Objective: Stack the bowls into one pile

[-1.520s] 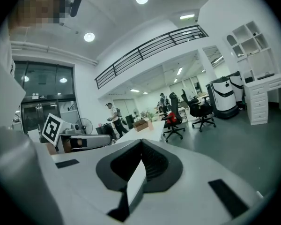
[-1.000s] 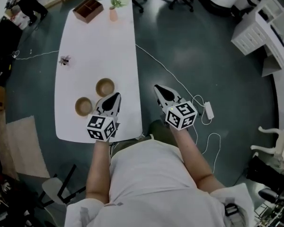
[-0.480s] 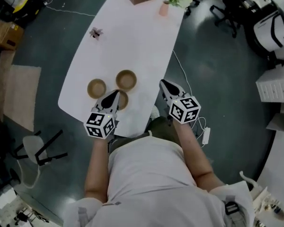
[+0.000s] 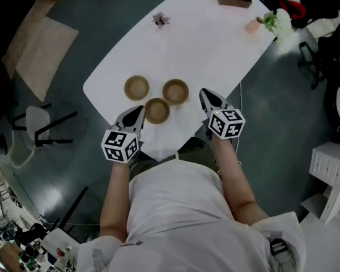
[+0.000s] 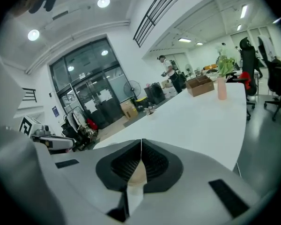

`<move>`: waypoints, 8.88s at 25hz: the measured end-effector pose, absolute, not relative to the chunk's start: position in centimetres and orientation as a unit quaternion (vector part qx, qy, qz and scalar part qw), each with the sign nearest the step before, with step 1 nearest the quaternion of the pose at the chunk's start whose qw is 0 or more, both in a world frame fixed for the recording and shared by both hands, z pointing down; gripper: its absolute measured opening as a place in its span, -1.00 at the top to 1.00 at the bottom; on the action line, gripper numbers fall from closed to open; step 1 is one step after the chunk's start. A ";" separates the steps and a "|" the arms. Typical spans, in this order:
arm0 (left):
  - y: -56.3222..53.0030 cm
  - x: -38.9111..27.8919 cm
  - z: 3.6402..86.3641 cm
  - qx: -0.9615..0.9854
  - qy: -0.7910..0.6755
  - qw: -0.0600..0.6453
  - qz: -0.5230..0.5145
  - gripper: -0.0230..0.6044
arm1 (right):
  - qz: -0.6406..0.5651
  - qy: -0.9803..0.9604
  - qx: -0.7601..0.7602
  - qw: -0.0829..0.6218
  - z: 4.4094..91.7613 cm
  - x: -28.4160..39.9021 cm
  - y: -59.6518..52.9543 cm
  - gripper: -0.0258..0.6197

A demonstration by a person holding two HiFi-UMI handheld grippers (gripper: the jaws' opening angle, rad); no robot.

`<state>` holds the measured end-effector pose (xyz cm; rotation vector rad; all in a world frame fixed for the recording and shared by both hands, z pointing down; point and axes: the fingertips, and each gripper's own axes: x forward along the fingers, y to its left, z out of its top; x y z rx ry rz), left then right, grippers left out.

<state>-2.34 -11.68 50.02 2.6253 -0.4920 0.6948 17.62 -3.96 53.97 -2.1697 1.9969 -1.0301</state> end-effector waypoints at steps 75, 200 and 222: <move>-11.3 -19.9 52.6 0.867 -0.380 0.269 0.175 0.92 | -0.403 0.723 -0.528 -0.190 61.1 4.1 -11.5 0.84; -16.7 -6.2 57.9 0.861 -0.295 0.300 0.287 0.87 | -0.402 0.543 -0.734 -0.066 57.9 12.8 13.3 0.70; -11.7 -4.8 62.1 0.847 -0.278 0.316 0.324 0.86 | -0.422 0.540 -0.724 -0.075 59.2 13.5 17.0 0.73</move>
